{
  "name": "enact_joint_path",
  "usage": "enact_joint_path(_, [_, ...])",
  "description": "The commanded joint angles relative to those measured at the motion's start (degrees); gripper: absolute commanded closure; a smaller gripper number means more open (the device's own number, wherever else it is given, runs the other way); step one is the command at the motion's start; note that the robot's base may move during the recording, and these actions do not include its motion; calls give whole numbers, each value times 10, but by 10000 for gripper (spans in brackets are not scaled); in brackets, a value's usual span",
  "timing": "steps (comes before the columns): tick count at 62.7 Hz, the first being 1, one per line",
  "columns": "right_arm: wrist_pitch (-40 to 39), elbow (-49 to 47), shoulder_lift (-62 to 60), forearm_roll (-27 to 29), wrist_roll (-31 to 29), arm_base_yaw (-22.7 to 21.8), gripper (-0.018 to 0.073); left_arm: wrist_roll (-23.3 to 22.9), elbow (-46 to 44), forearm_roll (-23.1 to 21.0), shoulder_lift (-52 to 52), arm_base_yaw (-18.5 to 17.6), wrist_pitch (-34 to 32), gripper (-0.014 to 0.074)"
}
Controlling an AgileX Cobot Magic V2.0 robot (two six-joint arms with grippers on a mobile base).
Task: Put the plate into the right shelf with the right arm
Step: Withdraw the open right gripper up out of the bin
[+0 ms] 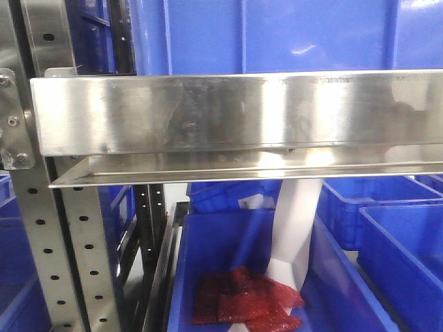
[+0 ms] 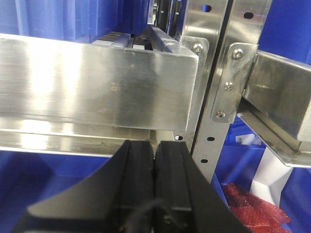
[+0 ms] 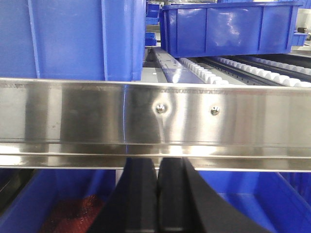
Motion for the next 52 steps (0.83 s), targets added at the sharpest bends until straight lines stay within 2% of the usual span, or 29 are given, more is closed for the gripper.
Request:
enact_joint_path(1, [-48, -3, 3, -6, 2, 2, 504, -3, 5, 0, -4, -2, -52, 643])
enact_joint_path(52, [-48, -3, 3, -6, 2, 2, 504, -3, 5, 0, -4, -2, -52, 643])
